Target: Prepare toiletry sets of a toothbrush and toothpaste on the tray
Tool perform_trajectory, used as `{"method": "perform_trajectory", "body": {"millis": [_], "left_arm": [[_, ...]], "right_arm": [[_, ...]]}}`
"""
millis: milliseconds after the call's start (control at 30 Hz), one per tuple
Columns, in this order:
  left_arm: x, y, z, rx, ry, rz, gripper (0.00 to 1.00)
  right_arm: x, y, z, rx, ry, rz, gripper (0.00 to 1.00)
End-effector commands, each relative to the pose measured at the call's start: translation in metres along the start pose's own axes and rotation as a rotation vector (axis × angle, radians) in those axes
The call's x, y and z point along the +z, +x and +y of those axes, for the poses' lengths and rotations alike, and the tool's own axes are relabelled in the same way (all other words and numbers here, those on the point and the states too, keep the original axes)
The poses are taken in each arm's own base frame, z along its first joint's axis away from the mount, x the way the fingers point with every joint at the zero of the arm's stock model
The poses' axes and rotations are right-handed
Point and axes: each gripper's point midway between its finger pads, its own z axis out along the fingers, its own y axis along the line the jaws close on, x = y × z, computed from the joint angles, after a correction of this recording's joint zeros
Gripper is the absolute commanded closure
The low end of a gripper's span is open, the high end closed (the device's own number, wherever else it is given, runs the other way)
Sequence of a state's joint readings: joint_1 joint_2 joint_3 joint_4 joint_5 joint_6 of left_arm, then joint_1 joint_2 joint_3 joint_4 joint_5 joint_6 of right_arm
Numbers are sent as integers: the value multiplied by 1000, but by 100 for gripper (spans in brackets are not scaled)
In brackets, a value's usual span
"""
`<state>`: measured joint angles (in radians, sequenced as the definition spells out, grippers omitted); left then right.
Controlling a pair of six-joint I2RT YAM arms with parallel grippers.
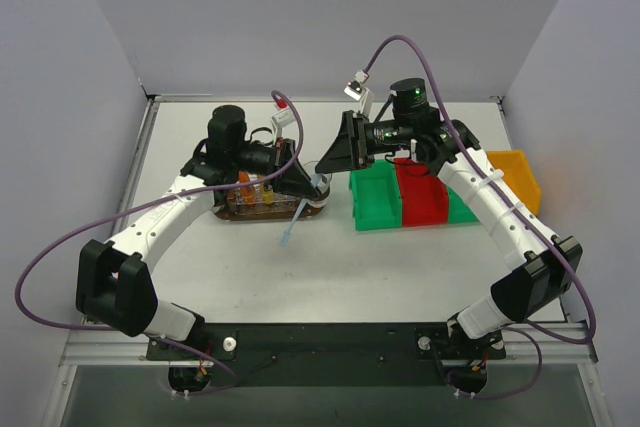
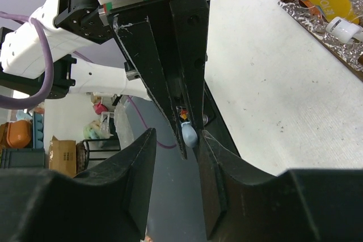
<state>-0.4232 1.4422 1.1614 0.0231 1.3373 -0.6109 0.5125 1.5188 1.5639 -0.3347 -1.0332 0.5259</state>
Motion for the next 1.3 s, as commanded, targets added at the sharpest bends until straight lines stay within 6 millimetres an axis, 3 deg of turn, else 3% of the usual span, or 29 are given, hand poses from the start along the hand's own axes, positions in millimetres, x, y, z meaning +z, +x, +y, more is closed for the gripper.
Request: {"method": "perform_trajectory", "body": {"millis": [0,200,333,433,467,500,567,633,733,767,800,933,1100,1267], "left_arm": [[1,-16,-17,100,44,-3,100],[2,-17,-16,98,49,-1,100],[1,-19,-20,100,54,0,100],[1,-23,-22,105,51,-8,100],[2,-25,-22,115,48,-15,93],[1,-27,-23,124,43,-25,69],[-2,-39,-18,143,-4,-77,30],[-7,-52,-14,152,-60,-140,17],[-34,-82,-4,142,-179,-293,15],[-42,-94,-10,191,-185,-346,15],[-55,-99,-12,200,-202,-400,15],[-80,-126,-30,168,-191,-596,14],[-97,-136,-40,94,-185,-752,14],[-104,-130,-41,31,-137,-824,13]], "right_arm": [[-4,-4,21,-53,-63,3,70],[1,-6,19,-56,-68,1,79],[4,-13,15,-62,-58,-27,98],[4,-19,14,-65,-54,-73,100],[3,-21,14,-67,-55,-90,100],[-2,-30,19,-80,-55,-139,100],[-5,-33,13,-63,-42,-176,100],[-17,-45,10,-62,-33,-259,100],[-37,-67,18,-72,-48,-396,100],[-38,-67,13,-58,-48,-419,100],[-46,-76,23,-91,-72,-473,100],[-58,-92,28,-103,-78,-574,100],[-77,-110,43,-120,-133,-693,100],[-90,-122,48,-138,-129,-780,100]]}}
